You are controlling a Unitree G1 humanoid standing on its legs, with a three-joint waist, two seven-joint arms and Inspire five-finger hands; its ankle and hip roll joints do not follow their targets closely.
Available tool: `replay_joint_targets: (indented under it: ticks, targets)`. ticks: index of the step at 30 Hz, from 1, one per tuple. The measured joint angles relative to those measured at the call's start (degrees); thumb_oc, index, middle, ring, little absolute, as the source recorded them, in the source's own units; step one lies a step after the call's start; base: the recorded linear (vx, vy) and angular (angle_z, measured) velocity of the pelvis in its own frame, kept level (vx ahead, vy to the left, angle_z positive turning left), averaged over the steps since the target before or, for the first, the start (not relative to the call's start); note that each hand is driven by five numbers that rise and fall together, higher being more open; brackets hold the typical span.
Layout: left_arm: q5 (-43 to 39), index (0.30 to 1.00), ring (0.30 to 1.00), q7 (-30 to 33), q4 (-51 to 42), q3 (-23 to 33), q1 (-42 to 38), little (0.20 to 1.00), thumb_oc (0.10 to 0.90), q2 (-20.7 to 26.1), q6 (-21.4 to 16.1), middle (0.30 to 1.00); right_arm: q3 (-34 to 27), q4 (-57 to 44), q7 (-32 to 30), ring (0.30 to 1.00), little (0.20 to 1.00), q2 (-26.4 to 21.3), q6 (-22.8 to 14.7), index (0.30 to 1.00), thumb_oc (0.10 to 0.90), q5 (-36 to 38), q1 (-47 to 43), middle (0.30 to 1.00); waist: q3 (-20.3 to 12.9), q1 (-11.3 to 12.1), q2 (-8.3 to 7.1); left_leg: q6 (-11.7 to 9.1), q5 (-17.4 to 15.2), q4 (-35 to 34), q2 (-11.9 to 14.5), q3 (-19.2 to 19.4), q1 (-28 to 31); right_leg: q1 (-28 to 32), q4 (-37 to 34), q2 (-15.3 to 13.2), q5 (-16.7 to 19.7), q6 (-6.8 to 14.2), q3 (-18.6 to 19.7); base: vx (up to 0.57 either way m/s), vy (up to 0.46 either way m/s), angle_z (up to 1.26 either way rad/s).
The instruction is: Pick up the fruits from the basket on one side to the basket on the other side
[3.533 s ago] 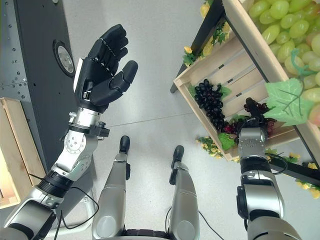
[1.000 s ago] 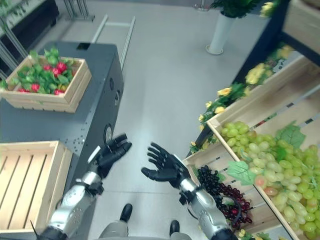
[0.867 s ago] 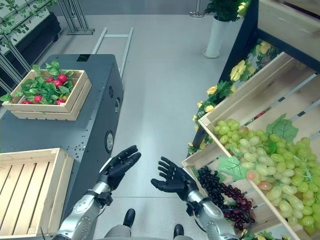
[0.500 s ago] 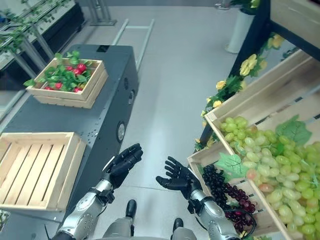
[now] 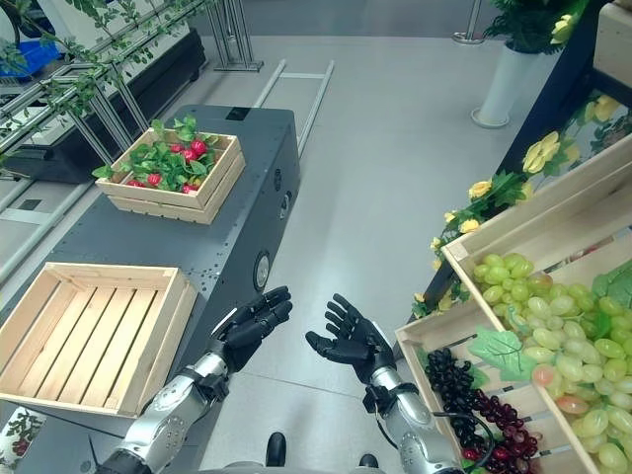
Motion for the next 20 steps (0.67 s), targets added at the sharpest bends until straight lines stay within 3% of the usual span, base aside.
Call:
replay_joint_targets:
  ticks: [9,12,17,20]
  targets:
    - [4.0,0.900,0.900,0.0,1.5,-0.3,0.3,0.900,0.800,0.0,1.5,0.900,0.4,3.8,-0.2,0.900,0.900,0.4,0.1,0.900,0.800,-1.2,-0.4,0.900,-1.3,-0.1,-2.10,0.0,-0.1,0.0,0.2,1.4,0.8,0.7,-1.3,0.2,1.0,0.0,1.2,-0.02,-0.015,-0.08]
    - [7.3,0.900,0.900,0.0,9.3,-0.8,-0.1,0.900,0.800,-0.2,1.5,0.900,0.4,9.5,-1.5,0.900,0.900,0.5,0.8,0.900,0.800,-5.7,-0.8,0.900,-2.3,-0.4,-2.43,0.0,-0.3,-0.4,0.3,1.6,1.1,1.0,-1.7,0.1,1.2,-0.2,1.6,0.00,-0.022,-0.08]
    - [16.1,0.900,0.900,0.0,27.1,-1.0,-0.6,0.900,0.800,-1.1,5.0,0.900,0.4,26.7,-2.2,0.900,0.900,0.3,6.5,0.900,0.800,-12.8,-2.8,0.900,-4.1,-0.2,-2.69,-0.1,-0.4,-0.4,0.4,1.6,0.9,1.0,-1.9,0.1,1.1,-0.2,1.5,0.01,-0.008,0.01]
    - [21.8,0.900,0.900,-0.6,38.0,-1.3,-0.9,0.900,0.800,-1.3,5.6,0.900,0.5,36.2,-2.2,0.900,0.900,0.4,7.9,0.900,0.800,-17.5,-4.0,0.900,-4.2,-0.1,-2.57,-0.1,-0.4,-0.3,0.4,1.6,0.9,0.9,-1.9,0.2,1.2,-0.2,1.5,0.00,0.000,0.00]
